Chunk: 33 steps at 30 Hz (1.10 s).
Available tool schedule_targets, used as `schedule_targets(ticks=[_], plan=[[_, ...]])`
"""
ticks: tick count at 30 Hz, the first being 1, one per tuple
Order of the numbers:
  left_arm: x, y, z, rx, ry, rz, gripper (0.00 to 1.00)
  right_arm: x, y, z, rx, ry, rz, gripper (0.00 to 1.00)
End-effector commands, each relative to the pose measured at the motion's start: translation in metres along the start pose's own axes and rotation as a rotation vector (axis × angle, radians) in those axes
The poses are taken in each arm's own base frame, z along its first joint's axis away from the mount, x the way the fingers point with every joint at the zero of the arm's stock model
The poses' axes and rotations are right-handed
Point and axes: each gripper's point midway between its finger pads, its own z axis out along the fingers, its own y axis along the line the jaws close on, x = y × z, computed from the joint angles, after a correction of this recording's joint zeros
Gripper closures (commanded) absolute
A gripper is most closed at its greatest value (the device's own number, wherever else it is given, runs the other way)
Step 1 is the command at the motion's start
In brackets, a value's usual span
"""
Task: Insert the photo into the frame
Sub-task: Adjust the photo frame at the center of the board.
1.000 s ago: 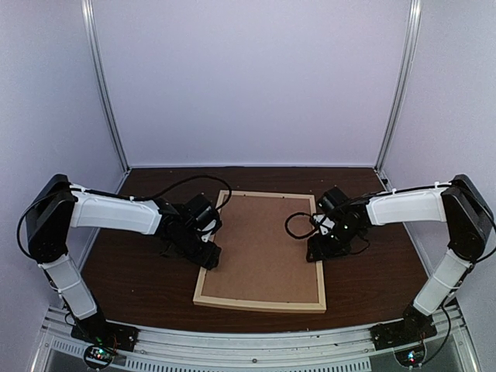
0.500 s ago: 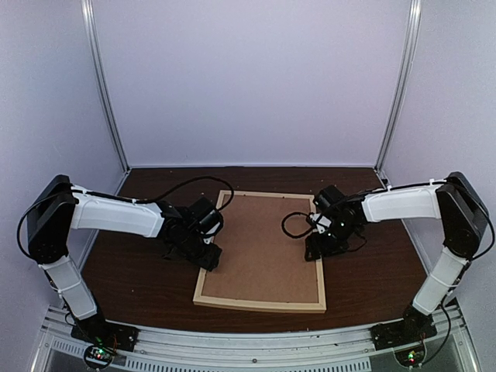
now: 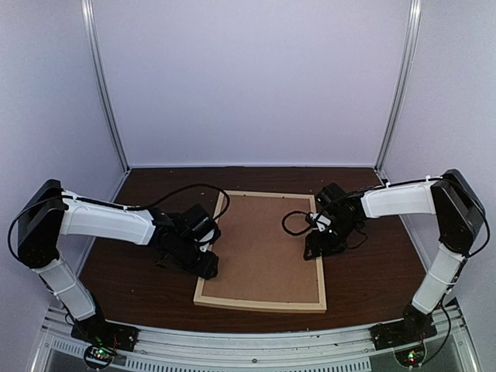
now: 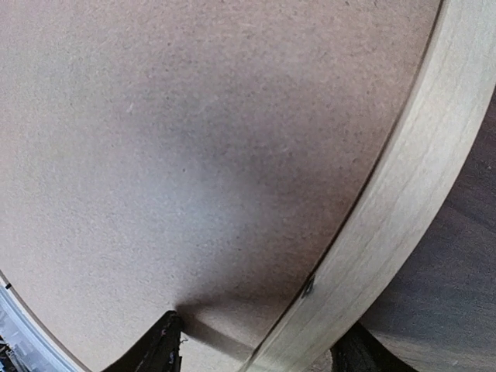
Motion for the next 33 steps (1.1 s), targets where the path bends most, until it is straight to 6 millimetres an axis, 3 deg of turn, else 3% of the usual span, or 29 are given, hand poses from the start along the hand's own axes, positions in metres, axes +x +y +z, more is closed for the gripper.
schedule_targets(ticks=[1, 10, 18, 26, 33], plan=[[0.015, -0.044, -0.008, 0.187, 0.022, 0.021, 0.45, -0.003, -0.005, 0.006, -0.047, 0.008, 0.016, 0.36], [0.008, -0.054, -0.027, 0.256, -0.038, 0.029, 0.48, -0.02, -0.02, -0.012, -0.066, -0.047, 0.056, 0.31], [-0.024, -0.015, -0.04, 0.1, -0.111, 0.003, 0.38, -0.051, -0.039, -0.031, -0.039, -0.136, 0.108, 0.27], [-0.068, 0.013, -0.028, 0.088, -0.126, -0.044, 0.44, -0.076, -0.05, -0.038, -0.035, -0.193, 0.139, 0.26], [-0.104, 0.028, -0.003, 0.105, -0.085, -0.096, 0.51, -0.09, -0.054, -0.03, -0.034, -0.2, 0.144, 0.27]])
